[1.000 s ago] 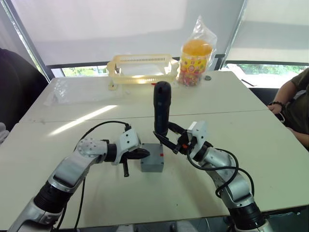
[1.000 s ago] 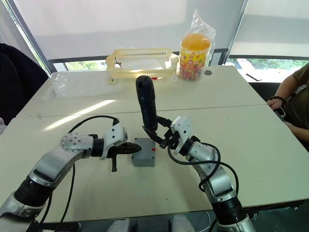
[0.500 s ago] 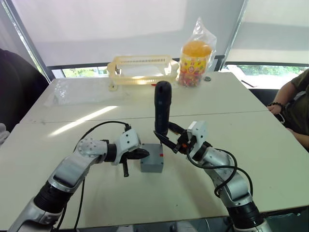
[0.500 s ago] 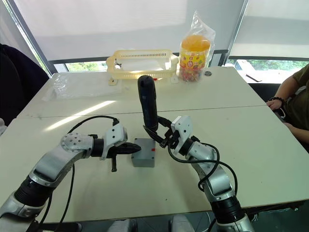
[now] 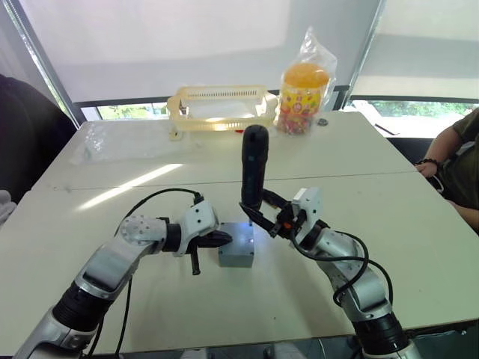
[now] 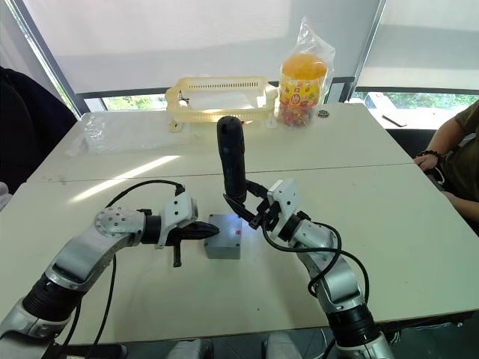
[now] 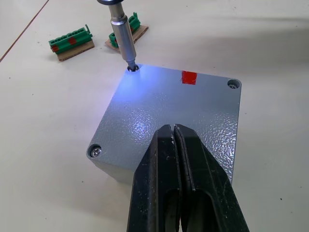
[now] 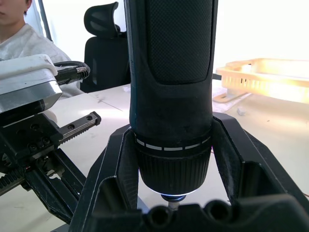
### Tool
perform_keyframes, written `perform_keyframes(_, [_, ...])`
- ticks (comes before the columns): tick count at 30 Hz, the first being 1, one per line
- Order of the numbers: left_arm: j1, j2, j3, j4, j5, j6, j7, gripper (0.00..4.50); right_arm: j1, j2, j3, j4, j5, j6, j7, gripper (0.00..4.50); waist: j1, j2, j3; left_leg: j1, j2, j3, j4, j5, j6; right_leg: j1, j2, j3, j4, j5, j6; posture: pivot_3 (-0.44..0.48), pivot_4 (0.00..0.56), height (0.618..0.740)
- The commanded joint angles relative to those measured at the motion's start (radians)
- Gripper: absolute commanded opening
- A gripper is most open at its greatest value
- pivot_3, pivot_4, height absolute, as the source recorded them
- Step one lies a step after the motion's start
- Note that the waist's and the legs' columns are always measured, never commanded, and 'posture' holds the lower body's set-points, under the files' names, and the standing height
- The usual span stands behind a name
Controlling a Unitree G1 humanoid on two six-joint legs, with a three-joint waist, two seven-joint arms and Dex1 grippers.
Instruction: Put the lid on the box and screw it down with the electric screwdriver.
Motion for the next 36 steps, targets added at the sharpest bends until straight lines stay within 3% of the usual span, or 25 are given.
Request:
perform_keyframes(1, [0.016, 0.003, -0.039, 0.003, 0.017, 0.018, -0.006, 0.00, 0.044, -0.011, 0.016, 0.071, -0.023, 0.061, -0.001, 1.77, 0.000, 0.000, 0.000, 0.000, 0.000, 0.000, 0.000, 0.000, 0.000, 0.000, 0.000, 0.000, 0.000, 0.000, 0.000, 0.000, 0.150, 0.740])
perform_keyframes(6, [0.017, 0.004, -0.040, 0.003, 0.019, 0.017, -0.006, 0.00, 0.033, -0.013, 0.000, 0.060, -0.022, 0.043, -0.006, 1.77, 0.001, 0.000, 0.000, 0.000, 0.000, -0.001, -0.002, 0.000, 0.000, 0.000, 0.000, 0.000, -0.002, 0.000, 0.000, 0.000, 0.150, 0.740])
perform_keyframes(14, [0.029, 0.012, -0.044, 0.010, 0.026, 0.003, -0.009, 0.00, -0.060, -0.059, -0.096, -0.136, 0.050, 0.149, -0.036, 1.77, 0.009, 0.001, 0.002, -0.004, 0.000, -0.001, -0.003, 0.000, 0.000, -0.004, -0.002, 0.000, -0.003, 0.000, -0.001, 0.000, 0.150, 0.740])
perform_keyframes(18, [0.043, 0.024, -0.025, 0.006, 0.016, -0.001, -0.012, 0.00, -0.136, -0.074, -0.171, -0.268, 0.176, 0.298, -0.080, 1.77, 0.021, 0.003, 0.005, -0.012, -0.001, -0.001, -0.002, 0.000, 0.000, -0.012, -0.001, 0.000, -0.003, 0.001, -0.001, 0.000, 0.150, 0.740])
perform_keyframes(21, [0.059, 0.018, 0.036, -0.016, -0.033, 0.022, -0.002, 0.00, -0.233, -0.075, -0.291, -0.315, 0.399, 0.492, -0.161, 1.77, 0.022, 0.004, 0.007, -0.017, -0.002, -0.001, -0.002, 0.001, 0.000, -0.016, -0.001, 0.000, -0.002, 0.001, 0.000, 0.000, 0.150, 0.740])
perform_keyframes(26, [0.067, -0.044, 0.188, -0.062, -0.187, 0.099, 0.052, 0.00, -0.327, -0.130, -0.434, -0.262, 0.742, 0.778, -0.278, 1.77, 0.020, 0.005, 0.011, -0.018, -0.001, -0.002, -0.003, 0.000, 0.000, -0.018, -0.001, -0.002, -0.001, 0.002, 0.000, 0.000, 0.150, 0.740])
perform_keyframes(30, [0.060, -0.065, 0.240, -0.080, -0.241, 0.125, 0.078, 0.00, -0.385, -0.196, -0.475, -0.173, 0.927, 0.944, -0.369, 1.77, 0.019, 0.006, 0.022, -0.021, -0.001, -0.001, -0.003, 0.001, 0.000, -0.021, 0.000, -0.003, 0.001, 0.002, 0.000, 0.000, 0.150, 0.740])
perform_keyframes(36, [0.080, -0.039, 0.332, -0.127, -0.303, 0.149, 0.111, 0.00, -0.456, -0.370, -0.494, -0.029, 1.015, 1.112, -0.404, 1.77, 0.020, 0.007, 0.028, -0.031, -0.001, 0.000, -0.001, 0.001, 0.000, -0.030, 0.000, -0.003, 0.002, 0.004, 0.004, 0.000, 0.150, 0.740])
